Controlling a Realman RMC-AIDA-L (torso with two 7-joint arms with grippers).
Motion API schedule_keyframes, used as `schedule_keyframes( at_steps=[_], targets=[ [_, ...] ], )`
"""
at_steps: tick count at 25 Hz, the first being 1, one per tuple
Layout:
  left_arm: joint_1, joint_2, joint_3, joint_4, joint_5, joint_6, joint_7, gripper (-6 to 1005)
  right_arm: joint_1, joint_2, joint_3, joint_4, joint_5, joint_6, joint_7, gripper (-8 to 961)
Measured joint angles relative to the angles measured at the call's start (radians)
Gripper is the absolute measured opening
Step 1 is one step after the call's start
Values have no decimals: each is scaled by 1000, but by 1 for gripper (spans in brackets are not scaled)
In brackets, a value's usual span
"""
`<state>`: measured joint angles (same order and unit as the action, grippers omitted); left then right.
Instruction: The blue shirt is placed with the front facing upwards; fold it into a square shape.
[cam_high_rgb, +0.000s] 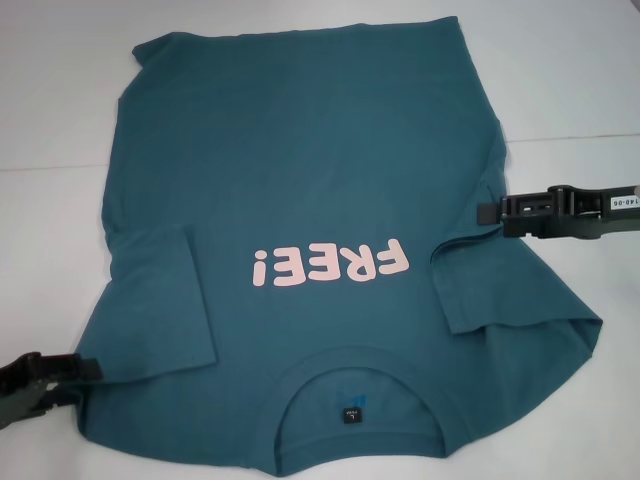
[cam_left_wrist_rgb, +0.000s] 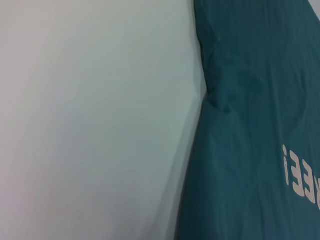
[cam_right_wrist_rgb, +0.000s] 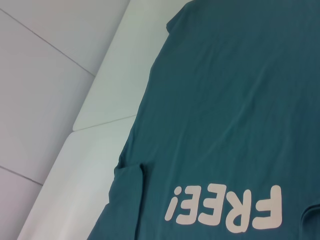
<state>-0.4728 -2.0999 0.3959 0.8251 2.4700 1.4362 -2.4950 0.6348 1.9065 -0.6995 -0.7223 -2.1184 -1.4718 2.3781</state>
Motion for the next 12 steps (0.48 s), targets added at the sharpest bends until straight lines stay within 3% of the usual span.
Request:
schedule_keyframes(
  at_steps=[12],
  targets=[
    [-21, 9, -1, -19, 7, -21, -15, 538, -2, -1, 3, 4, 0, 0, -3, 735]
  ],
)
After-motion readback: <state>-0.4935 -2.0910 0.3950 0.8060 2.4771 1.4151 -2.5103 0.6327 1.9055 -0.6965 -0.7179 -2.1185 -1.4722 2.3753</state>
